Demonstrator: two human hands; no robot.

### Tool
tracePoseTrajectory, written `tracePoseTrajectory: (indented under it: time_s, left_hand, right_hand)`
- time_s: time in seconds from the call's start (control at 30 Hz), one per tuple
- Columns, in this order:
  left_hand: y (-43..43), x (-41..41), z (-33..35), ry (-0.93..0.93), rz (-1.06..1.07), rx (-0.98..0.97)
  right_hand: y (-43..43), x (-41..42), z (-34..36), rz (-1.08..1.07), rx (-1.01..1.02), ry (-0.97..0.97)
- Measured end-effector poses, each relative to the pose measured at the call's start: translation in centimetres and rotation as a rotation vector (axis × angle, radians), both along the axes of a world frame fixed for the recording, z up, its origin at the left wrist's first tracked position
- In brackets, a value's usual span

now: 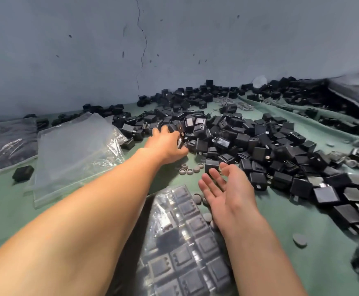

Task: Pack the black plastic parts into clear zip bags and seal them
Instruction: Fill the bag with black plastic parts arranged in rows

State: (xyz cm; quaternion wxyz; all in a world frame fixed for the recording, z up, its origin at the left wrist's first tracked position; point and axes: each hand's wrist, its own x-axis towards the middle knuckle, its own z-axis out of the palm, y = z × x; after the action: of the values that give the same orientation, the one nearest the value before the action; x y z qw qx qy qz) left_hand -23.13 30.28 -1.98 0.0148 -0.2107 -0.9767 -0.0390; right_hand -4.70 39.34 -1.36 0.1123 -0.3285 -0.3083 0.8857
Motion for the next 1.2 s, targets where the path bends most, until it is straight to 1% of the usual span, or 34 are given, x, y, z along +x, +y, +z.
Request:
tracePoseTrajectory:
  time_s: [0.07,0.17,0.27,0.33,0.4,0.47,0.5,0.53,0.6,0.63,0.7,0.73,0.8,0.87,1.0,1.07,1.1,1.17,1.2]
  left_hand:
    - [-0.1,0.0,-0.4,0.055,0.008,0.054]
    - [-0.1,0.4,-0.5,0.084,0.017,0.087]
    - [-0.9,0.9,-0.1,0.059,0.046,0.21]
    - [-1.8,1.6,0.8,-0.023,0.073,0.394]
    - [-2.4,3.3,2.5,-0.089,0.105,0.642]
    - [-2.4,6.0,4.7,-0.127,0.062,0.877]
    - [-2.5,7.7,5.8,-0.146,0.002,0.936]
    - [-2.5,9.6,6.5,-0.165,-0.068,0.944]
    - [-2.9,13.4,6.9,-0.191,-0.186,0.877]
    - [-3.2,15.0,6.6,-0.164,-0.216,0.827]
    - [-3.8,17.2,5.6,-0.029,-0.229,0.736]
    - [-4.0,18.0,5.2,0.003,-0.227,0.711]
    - [-4.1,19.1,4.7,-0.013,-0.23,0.681]
    - [-3.9,20.2,4.6,-0.002,-0.256,0.672]
    - [-3.1,22.6,5.0,0.05,-0.306,0.824]
    - [-3.1,24.1,5.3,0.06,-0.287,0.916]
    - [-3.4,24.9,5.4,0.061,-0.281,0.972]
    - [-4.7,26.5,5.9,0.041,-0.26,1.124]
    - [-5.7,27.1,6.3,0.029,-0.239,1.203]
  right_hand:
    - [0.0,0.0,0.0,0.006,-0.001,0.009]
    - [-0.1,0.0,0.2,0.0,-0.004,0.019]
    - [-0.2,0.2,0.6,-0.002,-0.013,0.041]
    - [-0.5,0.5,1.0,0.005,-0.019,0.068]
    - [-0.9,0.7,1.5,0.018,-0.016,0.106]
    - [-1.6,1.1,2.1,0.053,-0.022,0.168]
    - [-2.0,1.3,2.4,0.074,-0.027,0.202]
    - [-2.5,1.4,2.7,0.094,-0.035,0.234]
    - [-3.6,1.9,3.3,0.153,-0.068,0.295]
    - [-4.3,2.1,3.5,0.174,-0.098,0.317]
    - [-5.5,2.8,3.8,0.18,-0.217,0.37]
    - [-6.0,3.1,3.7,0.166,-0.275,0.392]
    - [-6.4,3.9,3.5,0.136,-0.33,0.419]
    - [-6.3,4.7,3.4,0.13,-0.344,0.433]
    - [-5.6,6.2,2.9,0.127,-0.337,0.525]
    - [-5.2,6.6,2.4,0.088,-0.226,0.446]
    - [-5.1,6.9,2.1,0.08,-0.248,0.414]
    - [-4.6,7.2,1.6,0.038,-0.448,0.385]
    - [-4.4,7.4,1.6,-0.016,-0.511,0.38]
